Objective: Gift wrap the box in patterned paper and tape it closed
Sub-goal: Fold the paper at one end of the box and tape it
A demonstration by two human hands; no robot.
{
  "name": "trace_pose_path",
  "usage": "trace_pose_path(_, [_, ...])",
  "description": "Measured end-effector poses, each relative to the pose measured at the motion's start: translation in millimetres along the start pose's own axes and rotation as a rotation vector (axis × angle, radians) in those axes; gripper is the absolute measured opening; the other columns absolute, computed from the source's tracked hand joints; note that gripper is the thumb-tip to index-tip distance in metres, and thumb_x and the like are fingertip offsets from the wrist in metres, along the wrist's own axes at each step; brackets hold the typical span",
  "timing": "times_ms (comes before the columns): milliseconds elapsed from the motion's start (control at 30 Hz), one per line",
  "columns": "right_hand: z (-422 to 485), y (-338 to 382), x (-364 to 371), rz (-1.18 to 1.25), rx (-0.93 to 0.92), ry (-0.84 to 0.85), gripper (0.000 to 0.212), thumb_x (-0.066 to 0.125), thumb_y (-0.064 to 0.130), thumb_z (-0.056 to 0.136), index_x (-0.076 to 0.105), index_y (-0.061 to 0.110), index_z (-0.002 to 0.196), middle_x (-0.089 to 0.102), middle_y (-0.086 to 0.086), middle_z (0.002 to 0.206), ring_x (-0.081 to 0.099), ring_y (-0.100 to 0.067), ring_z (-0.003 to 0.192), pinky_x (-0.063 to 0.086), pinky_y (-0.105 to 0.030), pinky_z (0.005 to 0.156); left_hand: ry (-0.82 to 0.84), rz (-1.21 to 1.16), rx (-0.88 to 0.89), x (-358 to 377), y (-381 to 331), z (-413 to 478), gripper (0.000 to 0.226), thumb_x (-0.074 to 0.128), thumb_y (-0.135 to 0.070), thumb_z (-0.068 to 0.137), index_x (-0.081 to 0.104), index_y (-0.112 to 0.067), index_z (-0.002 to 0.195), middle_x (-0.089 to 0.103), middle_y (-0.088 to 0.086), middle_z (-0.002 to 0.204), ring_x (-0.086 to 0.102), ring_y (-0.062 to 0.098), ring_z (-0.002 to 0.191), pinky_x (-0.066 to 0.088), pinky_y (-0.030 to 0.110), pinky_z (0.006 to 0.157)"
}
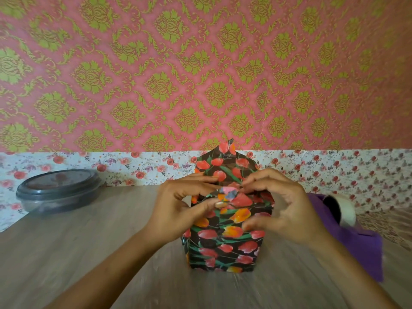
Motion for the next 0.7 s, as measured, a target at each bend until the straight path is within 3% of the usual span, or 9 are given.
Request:
trace_pose_path(67, [2.4, 0.5, 6.9, 0.04, -0.001, -0.089, 0.034, 0.069, 0.057, 0.07, 0.071, 0.028, 0.086, 0.062, 0.01, 0.088, 0.059, -0.013, 0.089, 0.05, -0.031, 0.079, -0.037, -0.039, -0.079, 1.7, -1.6, -0.1, 0.028, 0.068, -0.055, 0.073, 0.074, -0.029, 0.08, 0.072, -0.018, 0.094, 0.066, 0.004, 0.1, 0.054, 0.02, 0.079])
trace_pose_path(233, [4.8, 2.5, 20.5, 0.109, 0.087, -0.278, 0.038, 0.062, 0.056, 0.076, 0.066, 0.02, 0.067, 0.053, 0.002, 0.063, 0.047, -0.004, 0.063, 0.038, -0.017, 0.065, -0.082, -0.037, -0.156, 5.2, -6.2, 0.2, 0.015, 0.071, -0.044, 0.068, 0.074, -0.03, 0.071, 0.073, -0.017, 0.079, 0.067, 0.001, 0.091, 0.051, 0.016, 0.08])
trace_pose_path(333, [4.1, 1.8, 26.7, 0.163, 0.134, -0.373, 0.046, 0.061, 0.06, 0.075, 0.063, 0.015, 0.065, 0.051, -0.008, 0.061, 0.045, -0.017, 0.06, 0.038, -0.028, 0.061, -0.114, -0.094, -0.222, 6.2, -13.6, 0.3, 0.015, 0.074, -0.046, 0.069, 0.075, -0.031, 0.065, 0.073, -0.009, 0.076, 0.071, 0.014, 0.072, 0.058, 0.025, 0.057])
trace_pose_path(433, [4.1, 1.1, 30.5, 0.204, 0.156, -0.417, 0.052, 0.062, 0.06, 0.075, 0.062, 0.008, 0.066, 0.051, -0.016, 0.064, 0.046, -0.035, 0.064, 0.041, -0.04, 0.062, -0.181, -0.128, -0.289, 6.8, -20.1, 0.7, 0.018, 0.068, -0.045, 0.062, 0.073, -0.028, 0.058, 0.071, -0.004, 0.07, 0.067, 0.022, 0.053, 0.052, 0.03, 0.037])
trace_pose_path(500, [4.8, 2.1, 30.7, 0.21, 0.161, -0.423, 0.05, 0.063, 0.056, 0.076, 0.061, 0.007, 0.065, 0.05, -0.016, 0.063, 0.045, -0.032, 0.061, 0.04, -0.035, 0.06, -0.194, -0.104, -0.293, 8.0, -23.4, 0.5, 0.017, 0.067, -0.043, 0.064, 0.072, -0.028, 0.059, 0.069, -0.004, 0.066, 0.066, 0.022, 0.051, 0.051, 0.032, 0.035])
trace_pose_path(600, [5.6, 4.0, 30.5, 0.248, 0.161, -0.425, 0.041, 0.063, 0.041, 0.078, 0.057, 0.004, 0.06, 0.044, -0.01, 0.056, 0.04, -0.014, 0.056, 0.036, -0.022, 0.056, -0.219, -0.035, -0.282, 9.1, -24.9, 0.1, 0.02, 0.069, -0.041, 0.072, 0.07, -0.023, 0.064, 0.068, -0.003, 0.06, 0.065, 0.024, 0.048, 0.05, 0.039, 0.034])
trace_pose_path(700, [6.4, 4.9, 31.7, 0.263, 0.161, -0.43, 0.041, 0.061, 0.036, 0.08, 0.054, 0.005, 0.055, 0.04, 0.002, 0.052, 0.036, -0.008, 0.053, 0.034, -0.017, 0.056, -0.233, 0.069, -0.242, 10.9, -25.3, 2.3, 0.025, 0.069, -0.045, 0.078, 0.067, -0.024, 0.066, 0.067, -0.002, 0.057, 0.062, 0.025, 0.046, 0.047, 0.036, 0.035])
Point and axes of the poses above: each hand's wrist, its own z-axis towards the middle knuckle, its own x-axis out of the palm, y = z × x, the point moved 2 cm from there along z, towards the middle knuckle
